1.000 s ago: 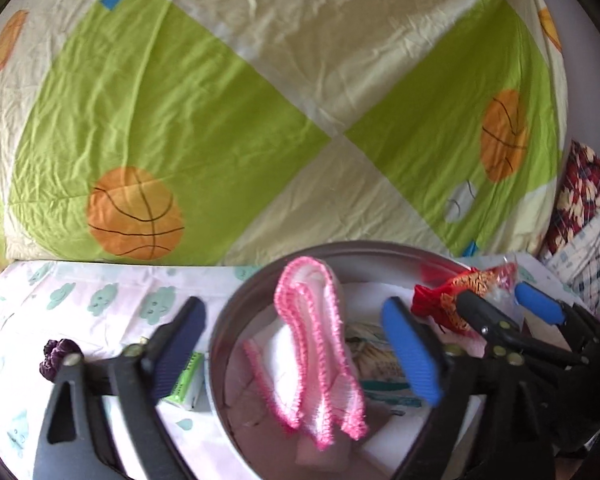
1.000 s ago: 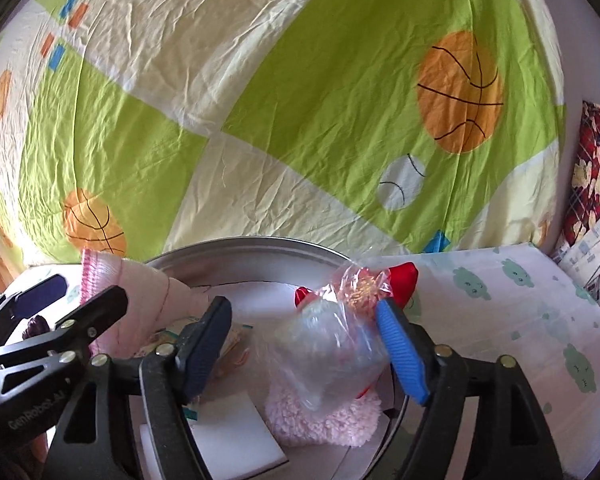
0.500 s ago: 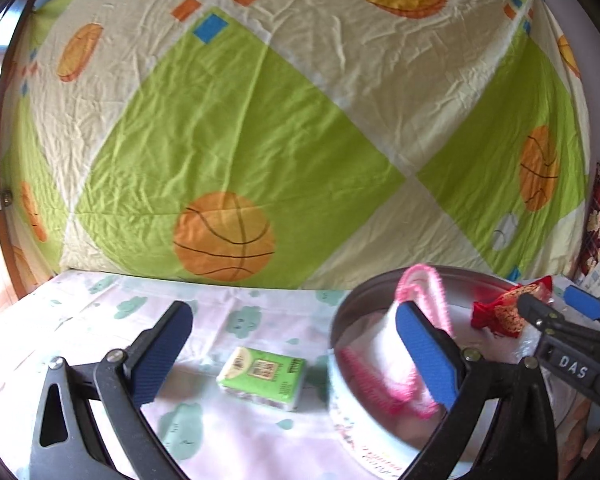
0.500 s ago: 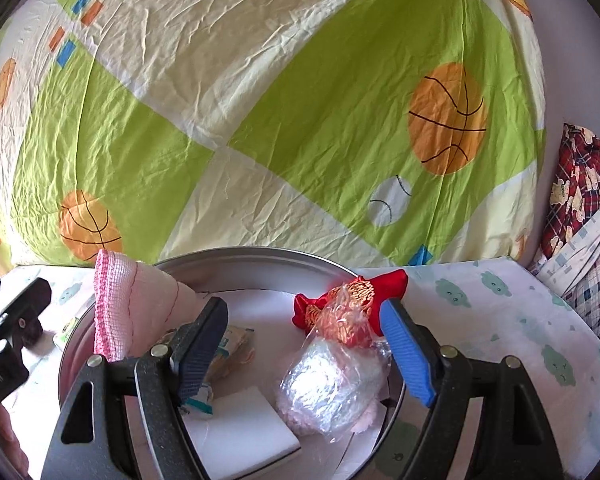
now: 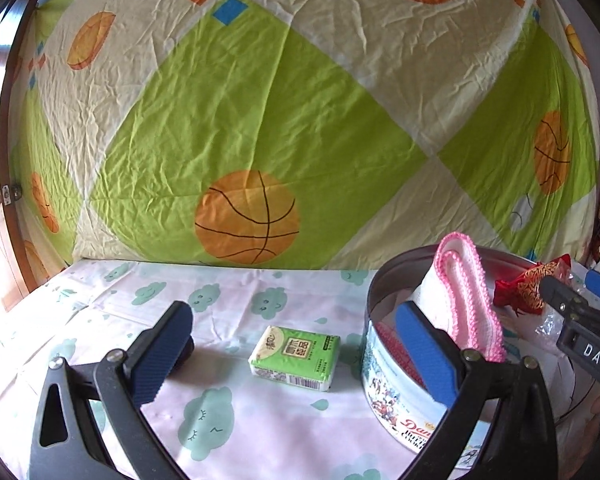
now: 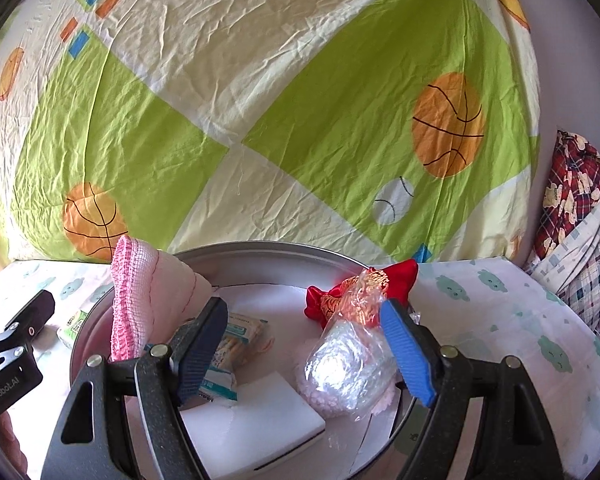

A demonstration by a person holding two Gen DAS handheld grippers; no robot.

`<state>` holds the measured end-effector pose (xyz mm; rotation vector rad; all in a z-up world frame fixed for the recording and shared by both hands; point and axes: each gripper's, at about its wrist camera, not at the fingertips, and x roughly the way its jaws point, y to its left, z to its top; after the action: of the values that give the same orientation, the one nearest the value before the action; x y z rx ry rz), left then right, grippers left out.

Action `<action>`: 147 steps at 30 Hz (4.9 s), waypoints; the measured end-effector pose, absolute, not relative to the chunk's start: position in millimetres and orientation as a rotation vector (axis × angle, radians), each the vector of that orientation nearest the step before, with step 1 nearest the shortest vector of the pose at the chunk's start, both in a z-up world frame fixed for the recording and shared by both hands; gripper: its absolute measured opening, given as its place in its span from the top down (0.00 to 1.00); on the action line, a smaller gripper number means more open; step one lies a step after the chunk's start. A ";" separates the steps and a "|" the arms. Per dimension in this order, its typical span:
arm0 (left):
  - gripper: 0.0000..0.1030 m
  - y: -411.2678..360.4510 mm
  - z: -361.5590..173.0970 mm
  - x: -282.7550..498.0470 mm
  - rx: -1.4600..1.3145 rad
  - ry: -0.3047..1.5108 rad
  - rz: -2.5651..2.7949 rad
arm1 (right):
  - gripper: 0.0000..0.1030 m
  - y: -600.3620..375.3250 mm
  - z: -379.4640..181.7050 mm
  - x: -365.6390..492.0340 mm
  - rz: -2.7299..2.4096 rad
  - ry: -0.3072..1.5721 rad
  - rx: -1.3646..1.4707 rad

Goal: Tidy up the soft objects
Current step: 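Move both tools back from the tin toward the green tissue pack, then lower the right tool onto the green tissue pack and close on it, then lift the tissue pack with the right tool while the left tool grasps the purple scrunchie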

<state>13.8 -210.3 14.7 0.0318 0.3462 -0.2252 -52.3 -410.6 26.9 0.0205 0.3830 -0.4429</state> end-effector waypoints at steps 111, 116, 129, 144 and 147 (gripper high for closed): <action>0.00 17.5 -17.8 113.0 -0.187 0.615 0.118 | 0.38 -206.8 -48.5 129.9 -0.288 0.880 -0.146; 0.00 13.8 -17.7 113.1 -0.170 0.616 0.113 | 0.40 -202.1 -40.8 100.9 -0.014 0.826 -0.086; 0.00 8.4 -17.5 115.3 -0.137 0.618 0.088 | 0.25 -189.0 -46.3 98.6 0.077 0.869 -0.084; 0.00 5.8 -15.3 115.8 -0.109 0.608 0.076 | 0.22 -179.5 -50.0 101.9 0.211 0.916 -0.047; 0.00 7.4 -15.7 115.8 -0.120 0.611 0.073 | 0.22 -181.6 -47.8 103.2 0.276 0.930 0.000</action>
<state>115.8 7.4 -15.7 -0.1199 0.6109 0.0727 103.2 -181.6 -47.8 -0.0001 0.9296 0.2756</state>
